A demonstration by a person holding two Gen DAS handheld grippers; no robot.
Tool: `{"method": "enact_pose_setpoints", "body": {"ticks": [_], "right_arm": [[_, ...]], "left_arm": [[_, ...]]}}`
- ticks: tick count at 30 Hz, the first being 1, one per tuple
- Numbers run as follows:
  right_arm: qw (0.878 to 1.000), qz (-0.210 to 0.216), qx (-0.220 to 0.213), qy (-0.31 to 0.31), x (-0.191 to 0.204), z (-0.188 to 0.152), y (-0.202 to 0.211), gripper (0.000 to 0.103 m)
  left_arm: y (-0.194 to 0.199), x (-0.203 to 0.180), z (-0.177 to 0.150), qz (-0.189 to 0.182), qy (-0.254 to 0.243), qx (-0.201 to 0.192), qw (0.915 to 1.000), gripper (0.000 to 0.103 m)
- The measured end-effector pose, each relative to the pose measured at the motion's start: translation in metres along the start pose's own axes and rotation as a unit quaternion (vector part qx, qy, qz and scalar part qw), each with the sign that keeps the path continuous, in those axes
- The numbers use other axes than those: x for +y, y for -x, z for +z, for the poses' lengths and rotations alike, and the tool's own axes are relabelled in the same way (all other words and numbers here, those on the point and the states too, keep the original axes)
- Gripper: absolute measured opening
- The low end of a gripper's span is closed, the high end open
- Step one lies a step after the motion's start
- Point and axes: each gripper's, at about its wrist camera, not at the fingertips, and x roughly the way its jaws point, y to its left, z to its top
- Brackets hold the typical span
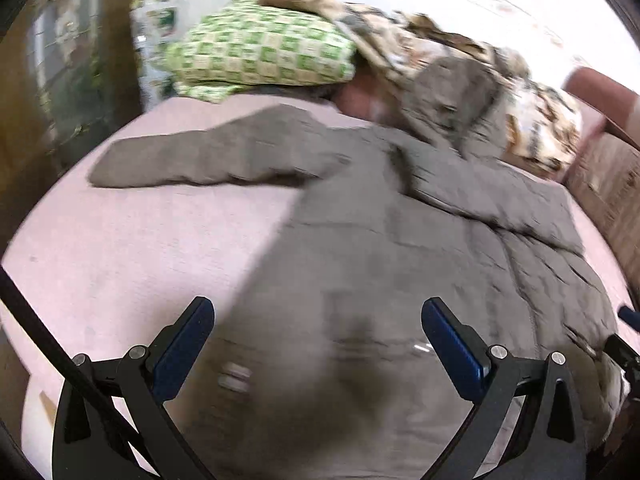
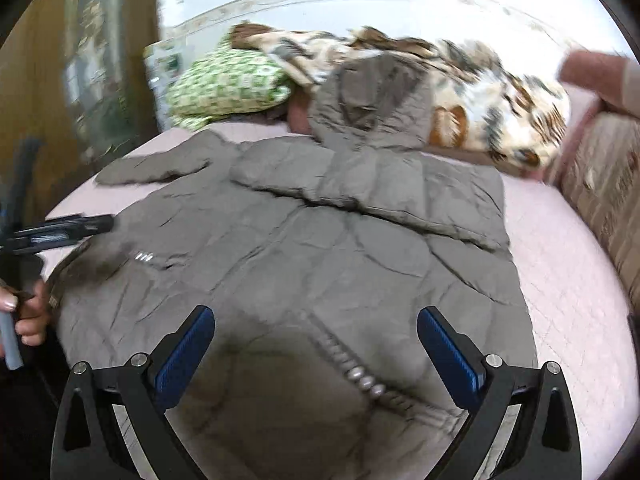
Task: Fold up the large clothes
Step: 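Reach the left gripper to the other sleeve cuff and grasp it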
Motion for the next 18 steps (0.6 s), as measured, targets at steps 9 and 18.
{"method": "enact_pose_setpoints", "body": {"ticks": [9, 18], "right_arm": [[0.999, -0.011, -0.008, -0.039, -0.03, 0.027, -0.015, 0.102], [1.0, -0.008, 0.005, -0.015, -0.046, 0.083, -0.063, 0.102]], "left_arm": [[-0.021, 0.098, 0.046, 0.074, 0.14, 0.014, 0.9873, 0.103], [-0.067, 0.19, 0.09, 0.056, 0.32, 0.011, 0.9457, 0.103]]}}
